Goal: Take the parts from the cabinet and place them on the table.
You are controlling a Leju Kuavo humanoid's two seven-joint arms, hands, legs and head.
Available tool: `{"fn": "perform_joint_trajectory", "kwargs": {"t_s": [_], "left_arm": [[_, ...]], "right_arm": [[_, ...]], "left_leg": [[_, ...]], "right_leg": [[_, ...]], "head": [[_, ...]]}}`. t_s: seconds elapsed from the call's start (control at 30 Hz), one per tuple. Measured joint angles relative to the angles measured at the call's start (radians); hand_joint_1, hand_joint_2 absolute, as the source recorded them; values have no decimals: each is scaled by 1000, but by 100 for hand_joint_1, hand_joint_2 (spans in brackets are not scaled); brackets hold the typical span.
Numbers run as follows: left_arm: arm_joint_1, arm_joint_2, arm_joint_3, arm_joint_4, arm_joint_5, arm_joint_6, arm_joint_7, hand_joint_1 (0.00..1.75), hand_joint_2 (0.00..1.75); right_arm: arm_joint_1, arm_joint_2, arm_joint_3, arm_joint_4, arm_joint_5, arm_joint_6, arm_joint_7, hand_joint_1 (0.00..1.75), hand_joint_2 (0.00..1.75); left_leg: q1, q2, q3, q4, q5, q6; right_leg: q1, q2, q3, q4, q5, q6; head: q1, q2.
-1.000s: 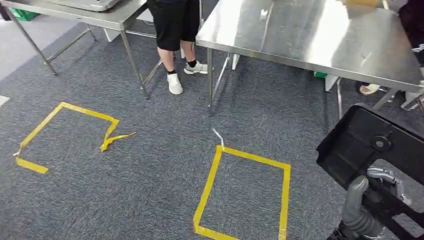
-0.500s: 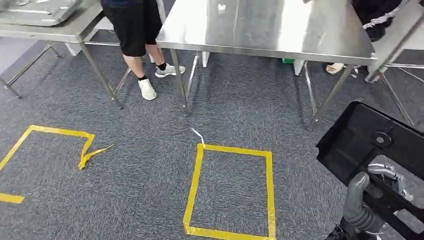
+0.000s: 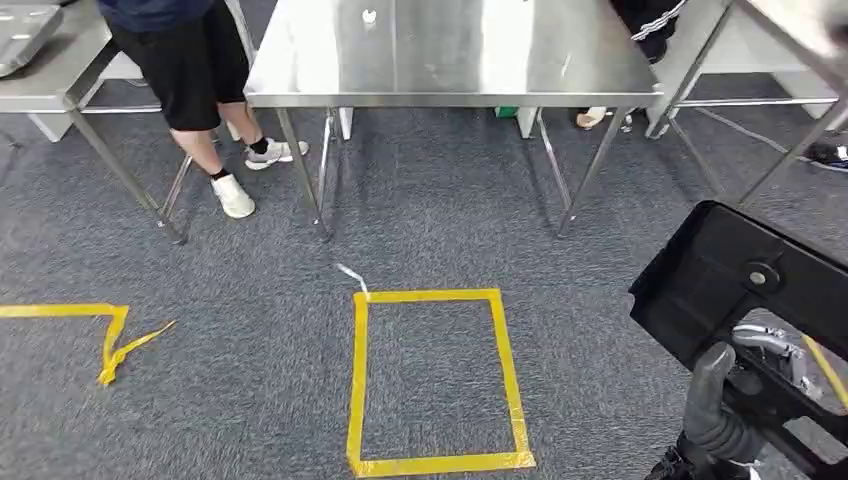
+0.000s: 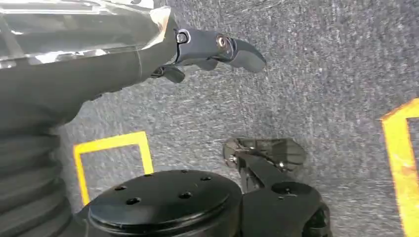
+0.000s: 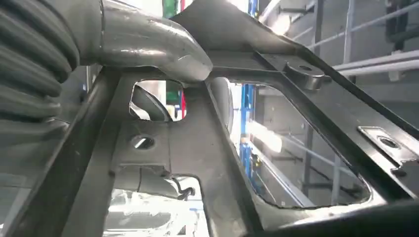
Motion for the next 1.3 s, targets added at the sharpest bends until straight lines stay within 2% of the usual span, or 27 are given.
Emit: {"fn": "perform_joint_trajectory", "kwargs": {"t_s": [0.03, 0.07, 0.1, 0.13, 0.17, 0.23, 0.27, 0.3, 0.33, 0.37, 0.47, 0.6, 0.7, 0.73, 0.77, 0.87, 0.9, 0.93, 0.97, 1.03, 1.07, 1.1, 1.13, 1.2, 1.23, 1.27, 1.3], "left_arm": [[2, 0, 1, 0, -2, 0, 2, 0, 175], [2, 0, 2, 0, -6, 0, 3, 0, 175], [3, 2, 2, 0, -9, -3, 3, 0, 175], [3, 2, 3, 0, -10, -7, 5, 0, 175], [2, 3, 3, 0, -13, -7, 6, 0, 175], [2, 2, 6, 0, -19, -8, 6, 0, 175], [2, 2, 7, 0, -20, -9, 6, 0, 175], [1, 2, 9, 0, -20, -9, 6, 0, 175], [1, 2, 10, 0, -20, -9, 6, 0, 175], [2, 3, 14, 0, -20, -10, 6, 0, 175], [1, 4, 17, 0, -19, -9, 7, 0, 175], [-16, 4, 35, 2, -11, 18, 35, 0, 175], [-25, 5, 45, 3, -17, 37, 41, 0, 175], [-25, 6, 46, 4, -17, 41, 42, 0, 175], [-25, 8, 49, 5, -16, 50, 43, 0, 175], [-26, 10, 67, 8, -8, 69, 46, 0, 175], [-26, 8, 71, 9, -7, 72, 48, 0, 175], [-26, 6, 73, 10, -6, 77, 51, 0, 175], [-26, 6, 74, 10, -6, 78, 52, 0, 175], [-27, 5, 76, 11, -6, 80, 54, 0, 175], [-27, 3, 76, 13, -6, 81, 54, 0, 175], [-26, 3, 77, 14, -6, 81, 55, 0, 175], [-26, 3, 78, 16, -6, 81, 55, 0, 175], [-26, 2, 81, 18, -6, 81, 55, 0, 175], [-26, 2, 83, 18, -6, 81, 55, 0, 175], [-28, 7, 86, 18, -6, 85, 55, 0, 175], [-31, 6, 87, 18, -6, 84, 55, 0, 175]], "right_arm": [[0, 1, 0, 0, 2, -2, 0, 175, 175], [1, 2, 0, 0, 4, -4, 0, 175, 175], [3, 2, 0, 0, 5, -6, 0, 175, 175], [4, 2, -1, 0, 7, -7, 0, 175, 175], [5, 1, -2, 0, 12, -6, 0, 175, 175], [7, 1, -2, 0, 18, -6, 0, 175, 175], [7, 1, -2, 0, 19, -7, 0, 175, 175], [8, 1, -1, 0, 20, -6, 0, 175, 175], [9, 1, 0, 0, 21, -6, 0, 175, 175], [12, 0, -1, 2, 21, -7, 0, 175, 175], [13, 0, 2, 2, 21, -3, 0, 175, 175], [-14, -10, 25, 12, 40, 6, 6, 175, 175], [-23, -17, 43, 21, 43, -2, 6, 175, 175], [-23, -19, 45, 23, 43, -4, 6, 175, 175], [-23, -21, 50, 25, 42, -6, 6, 175, 175], [-26, -23, 63, 29, 38, -7, 5, 175, 175], [-28, -23, 66, 28, 36, -8, 5, 175, 175], [-29, -29, 67, 29, 36, -8, 5, 175, 175], [-32, -30, 68, 29, 36, -9, 5, 175, 175], [-33, -35, 71, 33, 36, -9, 5, 175, 175], [-32, -37, 72, 35, 36, -9, 5, 175, 175], [-32, -39, 72, 38, 36, -10, 5, 175, 175], [-33, -41, 72, 40, 36, -10, 5, 175, 175], [-33, -43, 73, 42, 36, -10, 5, 175, 175], [-34, -43, 73, 42, 36, -10, 5, 175, 175], [-36, -44, 74, 48, 36, -10, 5, 175, 175], [-35, -43, 76, 47, 36, -10, 5, 175, 175]], "left_leg": [[-3, 11, -1, 0, 0, 1], [-4, 21, -3, 0, 0, 2], [-4, 30, -4, 1, 0, 2], [-4, 36, -3, 1, 0, 1], [-4, 41, -2, 1, -1, 1], [-4, 45, 2, 1, -3, -3], [-6, 47, 5, 1, -6, -9], [-15, 47, 2, 4, -11, -16], [-15, 47, 1, 7, -12, -16], [-15, 46, 1, 8, -10, 3], [-13, 45, 5, 1, -7, 6], [-11, 46, 8, -8, -1, -6], [-7, 45, 8, -10, 0, -29], [-7, 45, 8, -10, 0, -29], [-9, 45, 5, -2, -4, -21], [-14, 45, 3, -5, -4, -10], [-9, 46, 16, -28, 9, -3], [-2, 50, 25, -45, 20, -6], [0, 50, 25, -48, 24, 0], [1, 51, 22, -48, 24, 0], [2, 51, 20, -47, 24, -1], [3, 51, 21, -47, 22, -3], [6, 50, 23, -46, 20, -7], [19, 46, 29, -36, 8, -25], [21, 46, 29, -24, -2, -39], [15, 45, 23, -20, -8, -49], [12, 45, 19, -6, -15, -55]], "right_leg": [[0, -12, -38, 82, -35, -5], [0, -15, -75, 163, -65, -7], [-1, -16, -102, 226, -80, -4], [-2, -16, -102, 231, -76, 3], [-3, -17, -74, 188, -56, 12], [-7, -25, 26, 12, 4, 28], [-9, -35, 76, -79, 16, 27], [1, -31, 87, -85, 15, 17], [-6, -31, 84, -88, 20, 10], [-8, -30, 83, -87, 20, 10], [-2, -30, 84, -87, 20, 8], [2, -30, 84, -87, 20, -3], [5, -30, 83, -86, 20, -4], [5, -30, 84, -86, 20, -4], [-3, -31, 83, -88, 24, -4], [-4, -30, 85, -97, 28, 3], [4, -30, 88, -99, 30, 7], [0, -30, 77, -86, 24, 7], [1, -30, 57, -47, 0, 3], [-3, -29, -22, 113, -64, 1], [-6, -29, -59, 183, -83, 5], [-10, -30, -73, 206, -81, 14], [-15, -30, -62, 180, -63, 27], [-28, -32, 26, 5, 16, 63], [-37, -38, 65, -81, 40, 77], [-27, -30, 64, -66, 20, 68], [-30, -25, 67, -75, 21, 43]], "head": [[0, 0], [-2, 0], [1, 0], [0, 0], [1, 0], [1, 0], [2, 0], [0, 0], [-3, 0], [-4, 0], [-5, 0], [-5, 0], [-4, 0], [-4, 0], [-4, 0], [-5, 0], [-7, 0], [-4, 0], [-4, 0], [-3, 0], [-2, 0], [-2, 0], [-3, 0], [-3, 0], [0, 0], [9, 0], [7, 0]]}}
